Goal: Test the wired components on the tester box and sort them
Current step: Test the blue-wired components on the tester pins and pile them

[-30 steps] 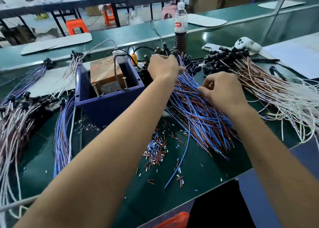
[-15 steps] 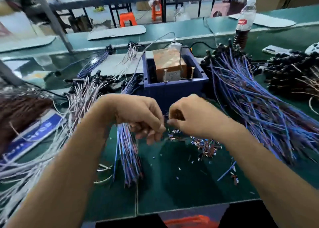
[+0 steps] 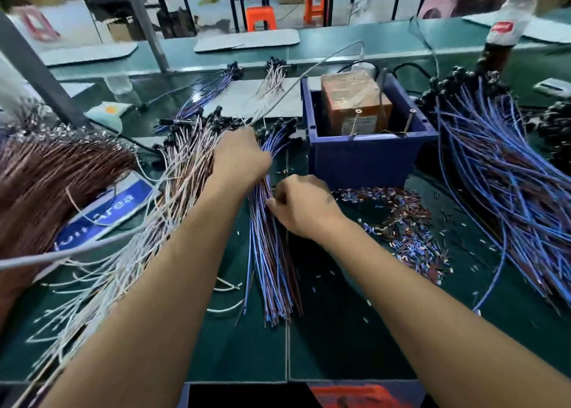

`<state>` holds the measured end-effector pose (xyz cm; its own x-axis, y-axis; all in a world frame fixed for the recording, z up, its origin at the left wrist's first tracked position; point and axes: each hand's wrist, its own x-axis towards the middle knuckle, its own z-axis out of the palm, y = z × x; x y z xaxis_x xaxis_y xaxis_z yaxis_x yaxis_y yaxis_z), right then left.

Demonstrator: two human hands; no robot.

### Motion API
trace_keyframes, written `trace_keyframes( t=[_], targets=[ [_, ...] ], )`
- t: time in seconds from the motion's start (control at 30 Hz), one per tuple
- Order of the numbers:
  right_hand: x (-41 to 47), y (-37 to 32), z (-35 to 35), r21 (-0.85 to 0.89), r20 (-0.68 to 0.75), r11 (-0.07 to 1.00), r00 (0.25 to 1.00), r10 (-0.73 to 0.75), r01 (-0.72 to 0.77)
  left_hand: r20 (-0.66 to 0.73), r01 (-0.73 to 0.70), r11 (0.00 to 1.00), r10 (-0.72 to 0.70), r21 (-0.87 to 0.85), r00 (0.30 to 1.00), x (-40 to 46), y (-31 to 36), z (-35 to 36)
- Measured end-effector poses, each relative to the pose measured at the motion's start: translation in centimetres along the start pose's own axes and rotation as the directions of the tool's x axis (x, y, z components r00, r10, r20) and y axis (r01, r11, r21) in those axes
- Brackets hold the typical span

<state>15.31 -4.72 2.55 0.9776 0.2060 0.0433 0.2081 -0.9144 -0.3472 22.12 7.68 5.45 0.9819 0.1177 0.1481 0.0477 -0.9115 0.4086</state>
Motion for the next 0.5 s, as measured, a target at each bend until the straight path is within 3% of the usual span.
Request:
trace_keyframes(
  t=[0.27,0.33,0.5],
  targets=[
    [0.4,-0.2,0.6,0.037,-0.083,0.999,0.996,-0.018,0.021,-0.093,-0.090,0.988,0.102,0.130,0.990,1.8,2.0,1.9],
    [0.7,0.0,0.6,0.056,-0.076,0.998,0.997,-0.023,0.027,-0.101,-0.054,0.994,0.064,0.093,0.993,1.8,2.2,2.0],
    [1.3,0.3,0.9,0.144,-0.070,0.989,0.997,0.038,-0.028,0.028,0.096,0.994,-0.095,-0.043,0.995,1.7,2.6,2.0]
  ],
)
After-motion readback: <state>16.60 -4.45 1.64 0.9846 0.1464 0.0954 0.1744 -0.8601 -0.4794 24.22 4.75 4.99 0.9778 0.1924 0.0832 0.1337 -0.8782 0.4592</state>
